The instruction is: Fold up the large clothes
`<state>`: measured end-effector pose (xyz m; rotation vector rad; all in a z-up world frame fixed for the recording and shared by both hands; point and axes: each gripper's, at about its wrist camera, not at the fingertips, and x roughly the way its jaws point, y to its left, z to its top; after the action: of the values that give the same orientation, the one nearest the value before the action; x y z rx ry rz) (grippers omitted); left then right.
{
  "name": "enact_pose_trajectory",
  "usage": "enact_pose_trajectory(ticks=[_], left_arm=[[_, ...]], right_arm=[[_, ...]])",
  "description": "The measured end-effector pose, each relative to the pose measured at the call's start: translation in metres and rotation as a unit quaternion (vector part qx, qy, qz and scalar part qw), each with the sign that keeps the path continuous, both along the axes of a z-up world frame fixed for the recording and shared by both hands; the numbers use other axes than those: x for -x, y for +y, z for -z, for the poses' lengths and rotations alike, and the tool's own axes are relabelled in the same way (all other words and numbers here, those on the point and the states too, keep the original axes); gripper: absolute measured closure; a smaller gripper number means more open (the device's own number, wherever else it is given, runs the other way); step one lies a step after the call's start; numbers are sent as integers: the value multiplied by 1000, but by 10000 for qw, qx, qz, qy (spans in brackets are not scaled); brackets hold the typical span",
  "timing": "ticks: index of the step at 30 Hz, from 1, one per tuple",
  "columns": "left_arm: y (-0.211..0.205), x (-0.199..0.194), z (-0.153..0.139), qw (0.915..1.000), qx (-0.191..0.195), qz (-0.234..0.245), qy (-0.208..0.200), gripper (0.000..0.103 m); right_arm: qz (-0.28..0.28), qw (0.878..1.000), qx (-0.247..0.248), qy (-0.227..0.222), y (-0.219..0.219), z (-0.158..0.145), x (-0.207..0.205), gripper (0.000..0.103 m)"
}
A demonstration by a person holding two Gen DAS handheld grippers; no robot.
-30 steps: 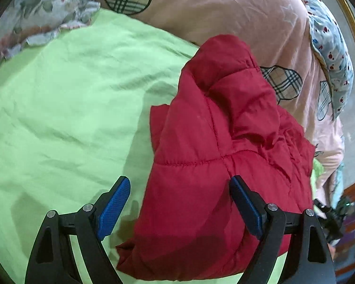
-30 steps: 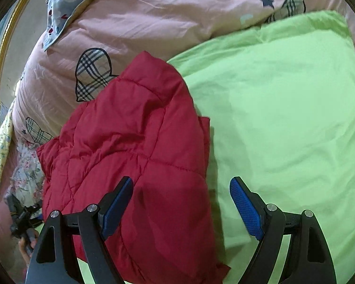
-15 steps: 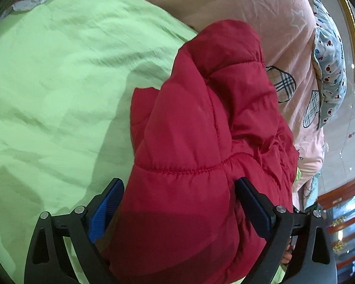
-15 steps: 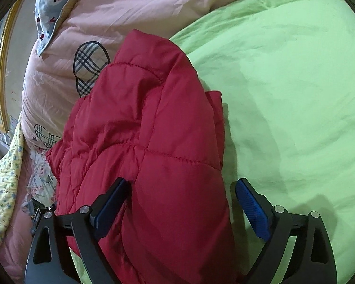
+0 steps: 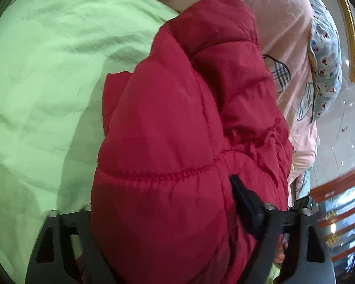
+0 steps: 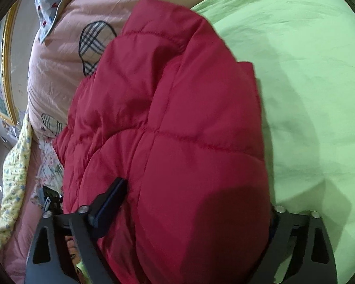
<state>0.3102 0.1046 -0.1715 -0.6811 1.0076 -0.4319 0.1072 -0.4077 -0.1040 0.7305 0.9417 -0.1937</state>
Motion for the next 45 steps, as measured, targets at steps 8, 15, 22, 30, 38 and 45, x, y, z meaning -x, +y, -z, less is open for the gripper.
enact_pose_trajectory(ticks=[8,15,22,30,38,45], left_arm=[[-2,18,-32,9994,-7,152,-325,56],[5,61,-53,9986,55,276,-448,59],[23,119,-64,9985,142,372,-379,59],[41,154,-66,9985,-8,502,-219,58],[28,148,-59,9970,-767,106,-90,36],[12,163,-85,9799,-1948,-234,-367,11]], right_arm=[[-68,9999,12,-119,21,-31,7,59],[-350,9989,-58,-322,53,-62,29,63],[-606,9976,-168,-296,85,-72,68,63],[-655,9972,-317,-184,98,-62,103,63],[-359,9987,-371,-42,84,-40,108,53],[-282,9996,3,86,89,-44,114,33]])
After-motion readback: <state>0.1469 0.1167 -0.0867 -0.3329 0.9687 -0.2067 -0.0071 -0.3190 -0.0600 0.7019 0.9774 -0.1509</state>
